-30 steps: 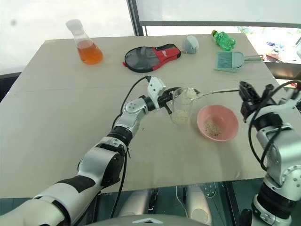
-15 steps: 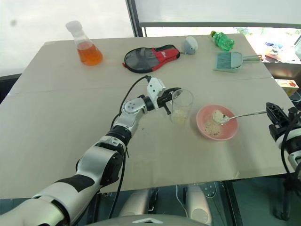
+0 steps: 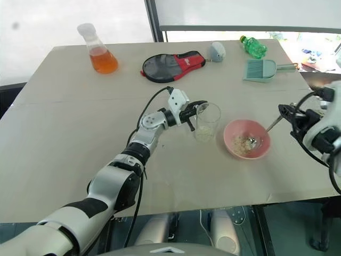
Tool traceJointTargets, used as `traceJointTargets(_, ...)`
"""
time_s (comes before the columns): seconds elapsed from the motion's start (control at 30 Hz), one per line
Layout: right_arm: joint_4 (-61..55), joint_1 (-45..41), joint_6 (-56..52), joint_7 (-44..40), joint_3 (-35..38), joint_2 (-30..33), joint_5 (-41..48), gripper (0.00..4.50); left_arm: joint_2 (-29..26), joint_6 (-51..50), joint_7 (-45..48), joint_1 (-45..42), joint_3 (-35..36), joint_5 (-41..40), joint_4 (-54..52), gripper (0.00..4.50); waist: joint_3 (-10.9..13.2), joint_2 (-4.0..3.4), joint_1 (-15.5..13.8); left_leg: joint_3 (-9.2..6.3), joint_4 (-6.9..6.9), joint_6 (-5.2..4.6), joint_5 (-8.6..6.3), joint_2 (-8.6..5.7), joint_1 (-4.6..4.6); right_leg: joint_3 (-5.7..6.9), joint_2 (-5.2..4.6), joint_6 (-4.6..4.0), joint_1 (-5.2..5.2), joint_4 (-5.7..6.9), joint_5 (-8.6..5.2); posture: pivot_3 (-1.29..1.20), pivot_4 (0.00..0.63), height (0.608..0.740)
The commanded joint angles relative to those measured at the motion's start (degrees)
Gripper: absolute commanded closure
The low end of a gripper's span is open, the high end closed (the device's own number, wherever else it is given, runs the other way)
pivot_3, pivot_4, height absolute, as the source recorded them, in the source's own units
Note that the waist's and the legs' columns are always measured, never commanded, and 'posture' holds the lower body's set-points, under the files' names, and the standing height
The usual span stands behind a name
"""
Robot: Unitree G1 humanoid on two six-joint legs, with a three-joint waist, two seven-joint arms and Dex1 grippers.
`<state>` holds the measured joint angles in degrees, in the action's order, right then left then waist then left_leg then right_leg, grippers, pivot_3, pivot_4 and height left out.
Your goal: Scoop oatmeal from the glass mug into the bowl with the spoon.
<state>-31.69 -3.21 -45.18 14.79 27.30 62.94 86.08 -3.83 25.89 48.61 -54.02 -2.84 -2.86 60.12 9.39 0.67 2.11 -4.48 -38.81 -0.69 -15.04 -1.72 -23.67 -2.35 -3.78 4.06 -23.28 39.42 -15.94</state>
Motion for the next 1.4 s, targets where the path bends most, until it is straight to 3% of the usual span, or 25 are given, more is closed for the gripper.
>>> traceJointTargets(0.03,-2.83,-3.36,-0.03,-7.76,-0.81,3.22,-7.38,4.5,-0.37,0.22,-0.07,1.02,-0.36,0.33,-1.73,4.48,0.0,0.01,-0.09,-0.02,-0.01,0.0,0.0,0.0,0.0,0.01,0.0,0.0,0.0,-0.01,0.0,0.0,0.15,0.74)
traceJointTargets(0.13,-4.55,-5.02,-1.32,-14.29,-2.5,6.85,-12.26,4.5,-0.51,0.01,-0.47,1.45,-0.28,0.2,-2.18,4.48,0.01,0.01,-0.08,-0.05,-0.02,0.0,0.0,0.0,-0.03,0.03,0.0,0.0,0.0,-0.02,0.0,0.0,0.15,0.74)
traceJointTargets(0.2,-3.59,-6.25,-1.87,-14.03,-2.56,5.63,-11.4,4.5,-0.49,-0.01,-0.96,1.68,-0.17,0.14,-2.51,4.48,0.01,0.06,-0.1,-0.05,-0.02,0.0,0.0,0.01,-0.02,0.03,0.0,0.0,0.0,-0.02,0.0,0.0,0.15,0.74)
traceJointTargets(0.37,4.6,-16.0,4.09,1.04,-0.15,-6.44,9.16,4.5,-0.51,-0.45,-1.93,2.11,-0.12,-0.07,-2.99,4.48,0.01,0.19,-0.09,-0.04,-0.16,0.0,0.0,0.05,-0.01,-0.02,-0.02,0.08,0.06,0.0,0.06,0.0,0.15,0.74)
traceJointTargets(0.53,4.6,-27.44,8.14,9.54,-5.46,-11.57,23.77,4.5,-0.39,-2.79,-2.07,2.93,0.46,-1.23,-4.18,4.48,0.0,0.15,0.17,-0.05,-0.21,0.0,0.0,0.06,-0.01,-0.03,-0.01,0.1,0.05,0.05,0.07,0.0,0.15,0.74)
traceJointTargets(0.73,4.15,-28.59,6.66,10.57,-11.92,-14.03,22.03,4.5,-0.86,-4.8,-2.59,3.93,0.88,-2.09,-6.45,4.48,-0.01,0.17,0.0,-0.13,-0.26,-0.01,0.0,0.05,-0.08,0.04,-0.08,0.1,0.06,0.0,0.07,0.0,0.15,0.74)
traceJointTargets(1.07,7.52,-30.71,2.68,4.29,-19.33,-16.73,7.54,4.5,-1.55,-9.45,-3.68,8.83,1.23,-3.42,-15.09,4.48,-0.02,0.15,0.12,-0.17,-0.25,-0.03,0.0,0.04,-0.06,0.07,-0.07,0.1,0.06,0.01,0.07,0.0,0.15,0.74)
traceJointTargets(1.17,7.94,-31.43,2.13,2.55,-19.34,-17.4,4.94,3.59,-1.94,-10.72,-4.15,10.02,1.24,-3.82,-17.21,4.5,-0.02,0.15,0.09,-0.17,-0.25,-0.03,0.0,0.04,-0.06,0.07,-0.08,0.1,0.06,0.0,0.07,0.0,0.15,0.74)
traceJointTargets(1.27,9.05,-32.07,2.15,2.64,-18.56,-18.19,2.35,2.12,-2.14,-11.43,-4.77,10.57,1.35,-4.25,-18.54,4.5,-0.02,0.15,0.15,-0.16,-0.25,-0.03,-0.01,0.03,-0.04,0.06,-0.08,0.1,0.06,0.01,0.07,0.0,0.15,0.74)
traceJointTargets(1.3,9.3,-32.18,2.03,2.47,-18.28,-18.35,1.69,1.64,-2.18,-11.56,-4.89,10.74,1.37,-4.38,-18.92,4.13,-0.02,0.15,0.14,-0.16,-0.25,-0.03,0.0,0.03,-0.05,0.06,-0.08,0.1,0.06,0.01,0.07,0.0,0.15,0.74)
traceJointTargets(1.33,9.39,-32.28,1.71,2.14,-18.1,-18.44,1.34,1.62,-2.21,-11.88,-4.64,11.04,1.39,-4.76,-19.61,3.74,-0.02,0.15,0.09,-0.16,-0.25,-0.03,0.0,0.03,-0.04,0.06,-0.07,0.1,0.06,0.01,0.07,0.0,0.15,0.74)
traceJointTargets(1.37,9.4,-32.33,1.47,1.88,-17.91,-18.6,1.12,1.62,-2.27,-12.19,-4.46,11.31,1.31,-5.01,-20.26,3.62,-0.02,0.15,0.09,-0.17,-0.25,-0.03,0.0,0.03,-0.05,0.06,-0.07,0.1,0.06,0.01,0.07,0.0,0.15,0.74)
traceJointTargets(1.4,9.34,-32.34,1.36,1.84,-17.72,-18.85,1.16,1.62,-2.37,-12.52,-4.2,11.64,1.14,-5.17,-21.03,3.06,-0.01,0.15,0.1,-0.17,-0.25,-0.03,0.0,0.03,-0.05,0.06,-0.08,0.1,0.05,0.01,0.07,0.0,0.15,0.74)
